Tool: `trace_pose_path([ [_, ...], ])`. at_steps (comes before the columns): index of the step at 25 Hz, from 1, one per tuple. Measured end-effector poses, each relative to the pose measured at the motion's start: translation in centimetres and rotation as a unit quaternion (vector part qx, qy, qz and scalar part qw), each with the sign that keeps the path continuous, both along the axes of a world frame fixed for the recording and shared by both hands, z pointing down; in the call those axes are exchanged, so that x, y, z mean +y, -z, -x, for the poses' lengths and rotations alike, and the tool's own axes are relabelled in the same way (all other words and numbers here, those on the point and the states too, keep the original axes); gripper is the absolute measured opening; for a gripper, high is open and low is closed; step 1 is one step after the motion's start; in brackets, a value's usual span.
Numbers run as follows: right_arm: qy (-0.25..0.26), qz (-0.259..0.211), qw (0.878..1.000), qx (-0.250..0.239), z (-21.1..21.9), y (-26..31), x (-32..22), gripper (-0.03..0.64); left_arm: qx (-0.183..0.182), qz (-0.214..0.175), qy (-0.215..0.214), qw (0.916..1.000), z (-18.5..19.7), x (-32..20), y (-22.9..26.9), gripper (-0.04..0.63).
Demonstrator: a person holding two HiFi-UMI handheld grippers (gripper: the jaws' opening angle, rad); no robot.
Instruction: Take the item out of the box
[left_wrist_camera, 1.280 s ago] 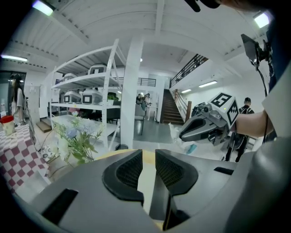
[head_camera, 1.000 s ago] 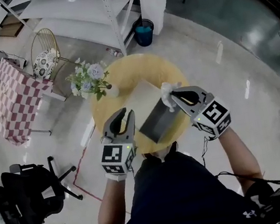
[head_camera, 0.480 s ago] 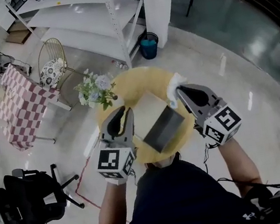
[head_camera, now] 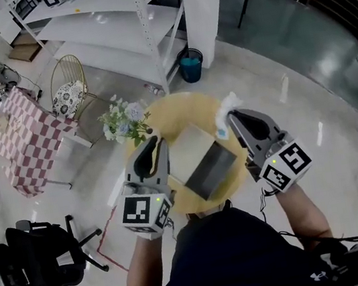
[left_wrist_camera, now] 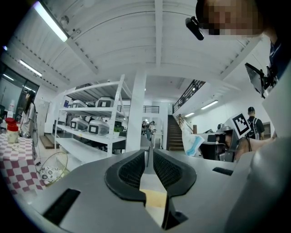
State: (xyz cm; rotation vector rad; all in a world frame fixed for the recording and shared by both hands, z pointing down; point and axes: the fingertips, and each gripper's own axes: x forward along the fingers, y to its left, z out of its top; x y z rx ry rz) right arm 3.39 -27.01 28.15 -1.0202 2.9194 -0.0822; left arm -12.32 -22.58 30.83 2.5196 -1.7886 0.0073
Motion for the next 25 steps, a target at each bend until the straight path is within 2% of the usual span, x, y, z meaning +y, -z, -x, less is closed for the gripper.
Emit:
trace_pose_path([
  [15,-0.012,0.002,1.0,0.014,0.2,-1.1,-0.5,0.014,0.017,0.012,0.016,0.9996,1.1,0.1,-1.4,0.066],
  [25,-0.008,0.001,1.0,0.009,0.2,-0.9,-0.4,0.014,0.015,0.019,0.015,0.9996,0.8,0.1,-2.0,0.064],
])
